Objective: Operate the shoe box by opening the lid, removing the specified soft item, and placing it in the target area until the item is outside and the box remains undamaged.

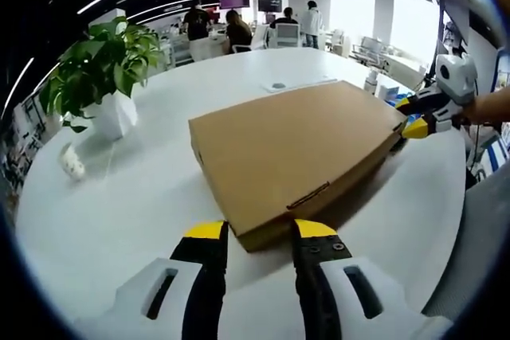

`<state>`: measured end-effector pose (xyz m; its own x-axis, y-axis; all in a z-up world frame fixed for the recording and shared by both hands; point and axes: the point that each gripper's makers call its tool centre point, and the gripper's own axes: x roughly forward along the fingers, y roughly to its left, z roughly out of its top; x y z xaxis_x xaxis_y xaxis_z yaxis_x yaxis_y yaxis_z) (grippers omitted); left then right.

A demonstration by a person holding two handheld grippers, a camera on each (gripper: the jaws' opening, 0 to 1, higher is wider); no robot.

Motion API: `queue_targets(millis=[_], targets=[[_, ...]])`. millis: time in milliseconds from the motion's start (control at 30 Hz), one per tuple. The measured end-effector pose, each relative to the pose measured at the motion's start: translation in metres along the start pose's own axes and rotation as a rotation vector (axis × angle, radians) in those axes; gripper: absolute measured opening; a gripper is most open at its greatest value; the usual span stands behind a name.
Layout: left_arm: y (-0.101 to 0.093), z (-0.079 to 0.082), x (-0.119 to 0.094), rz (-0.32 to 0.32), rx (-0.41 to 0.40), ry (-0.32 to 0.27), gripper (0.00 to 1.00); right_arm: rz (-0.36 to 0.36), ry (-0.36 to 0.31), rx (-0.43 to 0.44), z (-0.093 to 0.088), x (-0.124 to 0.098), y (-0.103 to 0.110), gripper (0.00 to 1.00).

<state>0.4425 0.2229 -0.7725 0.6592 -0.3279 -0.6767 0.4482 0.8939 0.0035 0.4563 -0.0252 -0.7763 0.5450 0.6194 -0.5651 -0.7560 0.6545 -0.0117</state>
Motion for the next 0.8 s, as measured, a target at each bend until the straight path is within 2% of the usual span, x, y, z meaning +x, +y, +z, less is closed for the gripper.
queue_targets(millis=[200, 400, 533, 800], targets=[[-0.001, 0.002, -0.004, 0.027, -0.010, -0.009, 0.32, -0.018, -0.002, 0.013, -0.002, -0.008, -0.001, 0.32], [-0.002, -0.001, -0.017, 0.047, -0.029, -0.020, 0.33, -0.044, -0.030, 0.008, -0.004, -0.032, -0.005, 0.34], [-0.004, 0.000, -0.025, 0.055, -0.033, -0.031, 0.35, -0.060, -0.052, 0.034, -0.006, -0.047, -0.010, 0.36], [-0.021, -0.003, -0.044, 0.048, -0.054, -0.066, 0.38, -0.093, -0.053, 0.034, -0.015, -0.073, -0.013, 0.42]])
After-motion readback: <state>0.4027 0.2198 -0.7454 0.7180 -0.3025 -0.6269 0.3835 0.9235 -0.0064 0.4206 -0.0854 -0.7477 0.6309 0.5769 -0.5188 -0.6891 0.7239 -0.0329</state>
